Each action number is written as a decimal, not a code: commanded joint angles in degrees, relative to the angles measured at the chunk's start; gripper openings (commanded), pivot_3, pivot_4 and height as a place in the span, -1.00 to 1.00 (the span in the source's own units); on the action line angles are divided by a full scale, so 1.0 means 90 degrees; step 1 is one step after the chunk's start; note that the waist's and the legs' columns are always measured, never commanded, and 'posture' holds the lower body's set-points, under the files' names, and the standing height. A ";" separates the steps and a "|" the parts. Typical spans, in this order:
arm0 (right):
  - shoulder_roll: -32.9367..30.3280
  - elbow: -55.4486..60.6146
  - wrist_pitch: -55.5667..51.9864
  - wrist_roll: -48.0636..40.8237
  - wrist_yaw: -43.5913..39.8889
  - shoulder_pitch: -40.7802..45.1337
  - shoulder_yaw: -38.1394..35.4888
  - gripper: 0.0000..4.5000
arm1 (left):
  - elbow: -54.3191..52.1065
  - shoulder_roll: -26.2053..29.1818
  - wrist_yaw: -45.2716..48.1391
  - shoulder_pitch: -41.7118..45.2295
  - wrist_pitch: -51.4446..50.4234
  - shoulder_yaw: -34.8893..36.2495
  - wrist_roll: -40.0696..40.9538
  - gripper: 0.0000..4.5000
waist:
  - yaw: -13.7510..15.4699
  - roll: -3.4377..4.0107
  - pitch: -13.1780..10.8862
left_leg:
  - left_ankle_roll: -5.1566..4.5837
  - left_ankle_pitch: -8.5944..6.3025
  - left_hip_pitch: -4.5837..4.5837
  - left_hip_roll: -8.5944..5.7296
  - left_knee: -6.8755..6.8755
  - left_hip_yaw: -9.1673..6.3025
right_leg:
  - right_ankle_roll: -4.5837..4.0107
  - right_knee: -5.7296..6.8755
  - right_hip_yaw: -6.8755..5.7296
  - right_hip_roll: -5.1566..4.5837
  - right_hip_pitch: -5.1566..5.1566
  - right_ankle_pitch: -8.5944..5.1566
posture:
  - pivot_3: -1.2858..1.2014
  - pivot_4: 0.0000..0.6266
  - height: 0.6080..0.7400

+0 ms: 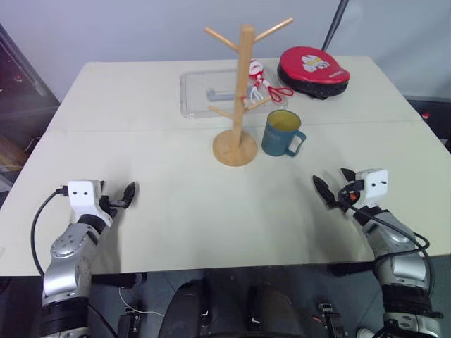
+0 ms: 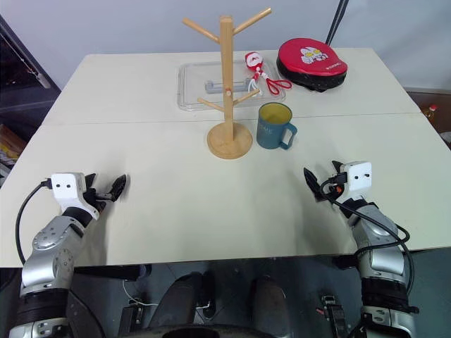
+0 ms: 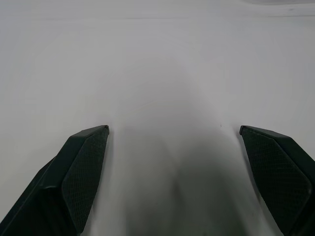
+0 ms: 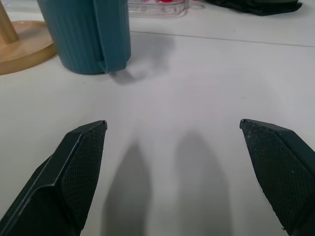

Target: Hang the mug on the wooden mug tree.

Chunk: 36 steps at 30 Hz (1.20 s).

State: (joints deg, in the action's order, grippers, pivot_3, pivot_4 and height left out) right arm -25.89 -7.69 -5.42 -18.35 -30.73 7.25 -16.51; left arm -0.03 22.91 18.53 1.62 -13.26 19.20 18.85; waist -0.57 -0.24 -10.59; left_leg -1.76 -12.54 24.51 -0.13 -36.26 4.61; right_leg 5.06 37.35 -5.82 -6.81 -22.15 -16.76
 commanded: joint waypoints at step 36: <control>0.1912 0.0888 -0.0323 0.2101 0.3433 0.0880 0.1303 0.99 | -0.1946 -0.0427 0.2229 0.0814 0.0484 -0.2589 0.0145 1.00 | -0.0017 0.0004 0.0003 | 0.0002 0.0003 0.0001 0.0000 0.0002 0.0006 | -0.0001 0.0003 0.0009 0.0010 -0.0006 0.0000 | 0.03 -0.52 0.99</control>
State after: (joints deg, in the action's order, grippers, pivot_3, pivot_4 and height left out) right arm -9.06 -0.46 -9.60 0.37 0.57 14.23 -5.53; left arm -15.91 19.54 38.72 8.11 -9.69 -3.75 19.84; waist -0.72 -0.21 -10.57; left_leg -1.74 -12.51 24.51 -0.14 -36.24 4.66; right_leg 5.05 37.38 -5.74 -6.72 -22.20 -16.76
